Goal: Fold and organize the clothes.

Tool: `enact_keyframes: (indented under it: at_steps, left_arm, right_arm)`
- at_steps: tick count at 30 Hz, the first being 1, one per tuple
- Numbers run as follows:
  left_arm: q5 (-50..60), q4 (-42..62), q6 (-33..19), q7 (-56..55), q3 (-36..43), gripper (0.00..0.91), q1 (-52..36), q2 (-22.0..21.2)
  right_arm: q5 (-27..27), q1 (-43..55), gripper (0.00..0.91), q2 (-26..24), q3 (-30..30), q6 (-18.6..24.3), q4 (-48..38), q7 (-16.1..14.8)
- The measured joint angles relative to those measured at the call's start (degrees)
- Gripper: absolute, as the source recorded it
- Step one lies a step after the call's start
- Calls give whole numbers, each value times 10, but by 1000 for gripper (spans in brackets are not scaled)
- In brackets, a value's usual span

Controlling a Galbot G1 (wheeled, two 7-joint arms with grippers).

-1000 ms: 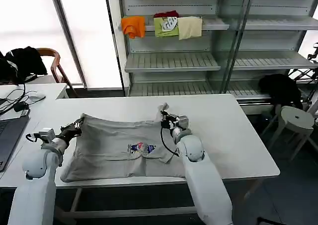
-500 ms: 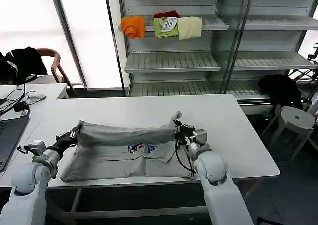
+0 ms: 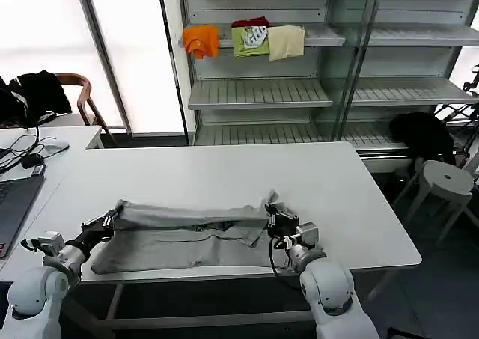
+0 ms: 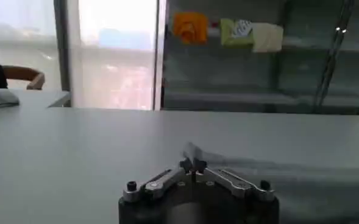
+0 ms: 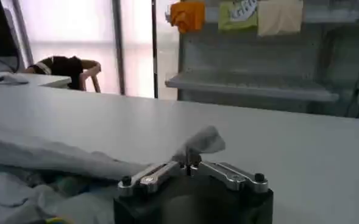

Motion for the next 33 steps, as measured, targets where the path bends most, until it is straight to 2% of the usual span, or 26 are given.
enact_keyframes:
  at_steps: [8,15,18,24,26,28,29,30,31,33]
  left_arm:
    - [22,-21,-1,-8,-8,907,27,-9]
    - [38,-57,7,-30,-17,907,53,-23]
    - [47,-74,11,-47,-16,907,66,-32]
    - [68,-91,22,-88,-5,907,77,-50]
    - [73,-93,25,-99,-2,776,77,-56]
    - [77,-93,29,-112,0,584,77,-62]
    - [78,-93,30,-116,1,584,76,-64]
    - [79,-92,31,-121,2,353,76,-65]
    - [81,-92,32,-124,3,191,77,-67]
    - [84,-92,36,-130,6,101,79,-70]
  right_arm:
    - [-59,-32,907,-4,12,-4,15,16]
    - [-81,-60,907,-10,40,-2,44,26]
    - [-67,-64,907,-14,60,6,61,33]
    - [7,-58,907,-23,108,16,93,46]
    - [28,-53,907,-25,122,17,102,48]
    - [45,-50,907,-26,133,18,110,49]
    - [52,-49,907,-26,137,19,113,49]
    - [58,-48,907,-26,141,20,116,49]
    - [64,-48,907,-25,144,21,118,49]
    - [75,-45,907,-24,149,22,122,51]
